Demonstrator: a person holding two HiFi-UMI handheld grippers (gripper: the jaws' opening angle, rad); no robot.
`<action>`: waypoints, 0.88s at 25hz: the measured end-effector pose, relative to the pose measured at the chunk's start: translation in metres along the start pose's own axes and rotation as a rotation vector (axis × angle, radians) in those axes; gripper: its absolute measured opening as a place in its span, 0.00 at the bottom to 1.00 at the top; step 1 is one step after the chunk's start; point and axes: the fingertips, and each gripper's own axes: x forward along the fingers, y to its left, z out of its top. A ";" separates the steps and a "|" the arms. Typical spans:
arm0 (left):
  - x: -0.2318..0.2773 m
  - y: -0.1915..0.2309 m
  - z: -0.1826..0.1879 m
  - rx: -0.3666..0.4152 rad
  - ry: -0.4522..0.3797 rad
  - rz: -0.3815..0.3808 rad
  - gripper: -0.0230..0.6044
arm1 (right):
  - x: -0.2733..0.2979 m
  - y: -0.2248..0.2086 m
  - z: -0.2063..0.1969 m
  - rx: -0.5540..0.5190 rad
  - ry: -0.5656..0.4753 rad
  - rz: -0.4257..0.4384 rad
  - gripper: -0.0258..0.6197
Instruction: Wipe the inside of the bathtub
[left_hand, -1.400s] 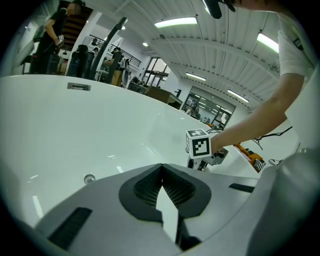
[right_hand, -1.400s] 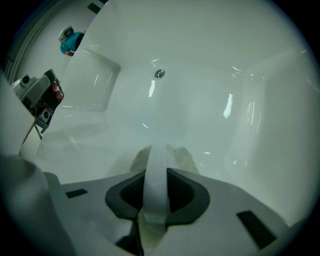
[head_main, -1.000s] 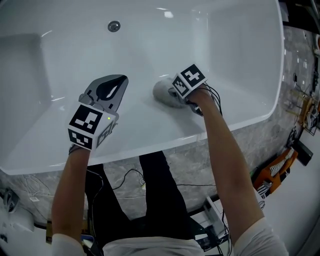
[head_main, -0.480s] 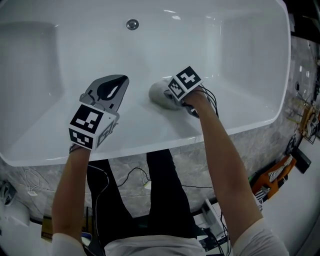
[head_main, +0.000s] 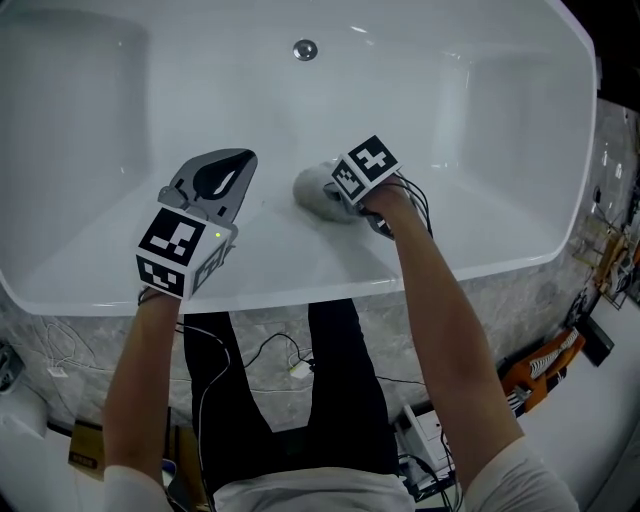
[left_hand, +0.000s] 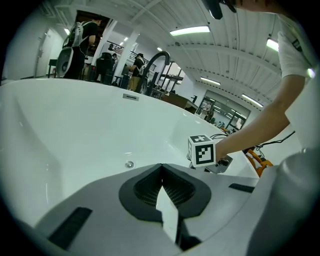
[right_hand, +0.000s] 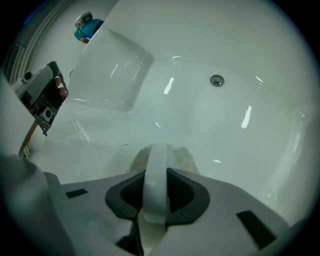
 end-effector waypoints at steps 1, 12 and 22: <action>-0.004 0.005 -0.002 -0.003 -0.002 0.005 0.06 | 0.003 0.005 0.005 -0.004 0.000 0.004 0.18; -0.042 0.045 -0.020 -0.026 -0.005 0.028 0.05 | 0.030 0.056 0.047 -0.029 0.000 0.026 0.18; -0.090 0.089 -0.035 -0.054 -0.025 0.074 0.06 | 0.054 0.106 0.087 -0.067 0.014 0.037 0.18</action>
